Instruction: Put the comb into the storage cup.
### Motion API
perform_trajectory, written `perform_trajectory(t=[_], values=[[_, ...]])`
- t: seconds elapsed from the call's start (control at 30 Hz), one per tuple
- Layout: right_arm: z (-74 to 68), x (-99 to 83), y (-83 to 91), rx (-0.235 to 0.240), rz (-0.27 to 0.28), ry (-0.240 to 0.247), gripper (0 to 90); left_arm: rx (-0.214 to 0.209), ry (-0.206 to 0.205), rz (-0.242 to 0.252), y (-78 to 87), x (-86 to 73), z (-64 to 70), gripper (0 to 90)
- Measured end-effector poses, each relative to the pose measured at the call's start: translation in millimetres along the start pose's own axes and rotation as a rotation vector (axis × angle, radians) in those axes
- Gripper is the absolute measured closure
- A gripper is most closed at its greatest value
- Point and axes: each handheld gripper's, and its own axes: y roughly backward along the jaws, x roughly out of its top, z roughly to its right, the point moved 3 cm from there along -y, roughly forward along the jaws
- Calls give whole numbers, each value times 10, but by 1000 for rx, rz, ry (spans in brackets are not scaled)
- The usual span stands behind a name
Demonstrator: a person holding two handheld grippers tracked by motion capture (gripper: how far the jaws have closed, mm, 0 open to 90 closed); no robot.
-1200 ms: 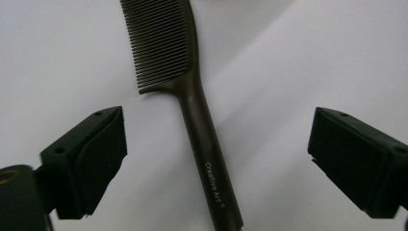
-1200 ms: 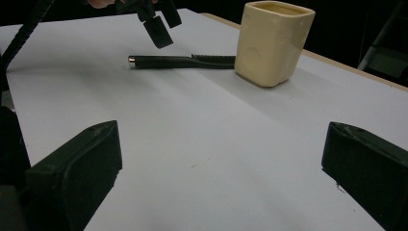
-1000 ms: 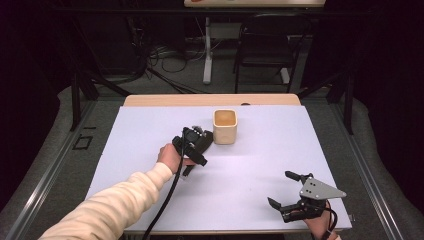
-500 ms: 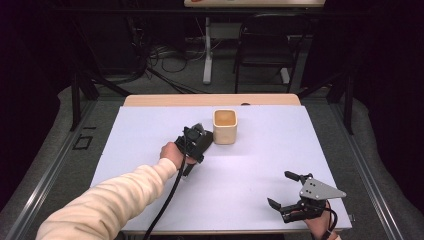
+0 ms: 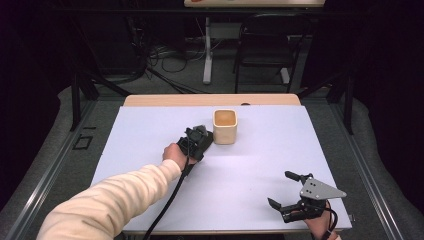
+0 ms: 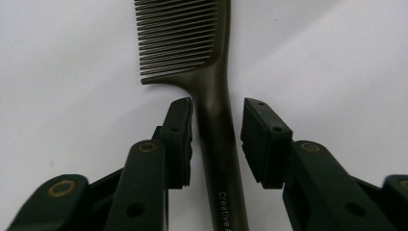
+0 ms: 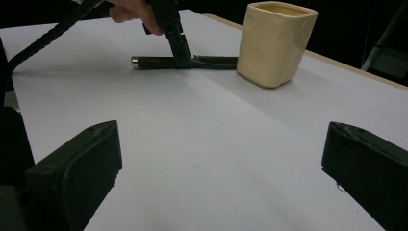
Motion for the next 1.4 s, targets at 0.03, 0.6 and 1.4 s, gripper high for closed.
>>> perform_trajectory(t=[0.03,0.6,1.4], values=[[7,1,0,-2,1,7,0,1,4,-2,-6,-5,-7,657],[5,-1,2,-2,-2,0,0,-56,95,42,-4,-107,-149,724],[10,-3,1,-7,-6,0,0,-127,97,165,325,-257,-393,727]])
